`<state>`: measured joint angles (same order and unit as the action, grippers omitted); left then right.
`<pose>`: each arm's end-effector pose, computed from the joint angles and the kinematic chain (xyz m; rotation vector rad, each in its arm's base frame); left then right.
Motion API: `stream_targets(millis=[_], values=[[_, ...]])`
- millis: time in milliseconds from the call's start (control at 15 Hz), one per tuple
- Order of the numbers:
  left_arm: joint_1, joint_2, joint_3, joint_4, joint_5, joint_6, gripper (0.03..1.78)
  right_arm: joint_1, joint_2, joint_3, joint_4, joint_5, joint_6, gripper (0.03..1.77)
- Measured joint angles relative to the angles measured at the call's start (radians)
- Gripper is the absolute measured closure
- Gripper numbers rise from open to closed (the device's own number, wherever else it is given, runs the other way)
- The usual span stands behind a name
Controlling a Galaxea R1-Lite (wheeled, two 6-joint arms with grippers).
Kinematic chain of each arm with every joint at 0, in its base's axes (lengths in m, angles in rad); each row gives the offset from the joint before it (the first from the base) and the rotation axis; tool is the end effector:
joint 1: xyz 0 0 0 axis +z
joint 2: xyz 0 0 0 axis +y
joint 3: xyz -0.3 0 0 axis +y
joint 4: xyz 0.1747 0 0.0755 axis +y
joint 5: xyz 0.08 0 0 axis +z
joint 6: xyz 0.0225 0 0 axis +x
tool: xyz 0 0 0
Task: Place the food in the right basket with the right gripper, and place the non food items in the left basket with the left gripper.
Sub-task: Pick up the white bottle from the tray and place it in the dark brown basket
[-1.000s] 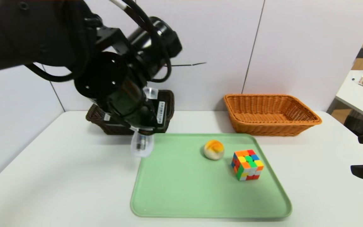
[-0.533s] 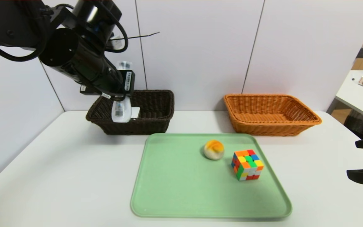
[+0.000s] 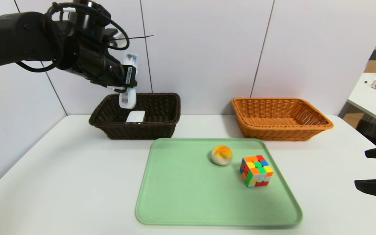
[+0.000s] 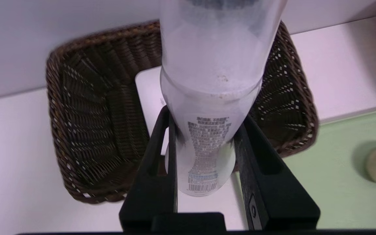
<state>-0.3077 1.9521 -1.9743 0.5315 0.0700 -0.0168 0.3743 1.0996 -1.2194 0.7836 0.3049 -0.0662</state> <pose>0.3570 -0.1118 0.3079 0.0795 0.5033 -0.2283 0.0982 0.0458 0.3006 -0.0847 0.6541 0.6759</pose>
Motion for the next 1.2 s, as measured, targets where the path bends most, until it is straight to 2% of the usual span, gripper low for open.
stream_targets(millis=[600, 933, 1067, 1200], values=[[0.065, 0.125, 0.002, -0.169, -0.003, 0.589, 1.27, -0.016, 0.001, 0.021, 0.0, -0.006, -0.001, 0.1], [0.093, 0.163, 0.007, -0.168, -0.005, 0.916, 1.27, -0.03, 0.006, 0.024, -0.001, -0.007, -0.001, 0.1], [0.099, 0.181, 0.009, -0.169, -0.004, 0.995, 1.27, -0.037, 0.009, 0.024, -0.001, -0.007, -0.002, 0.1], [0.098, 0.202, 0.01, -0.164, -0.005, 1.012, 1.27, -0.039, 0.012, 0.024, -0.001, -0.007, -0.001, 0.1]])
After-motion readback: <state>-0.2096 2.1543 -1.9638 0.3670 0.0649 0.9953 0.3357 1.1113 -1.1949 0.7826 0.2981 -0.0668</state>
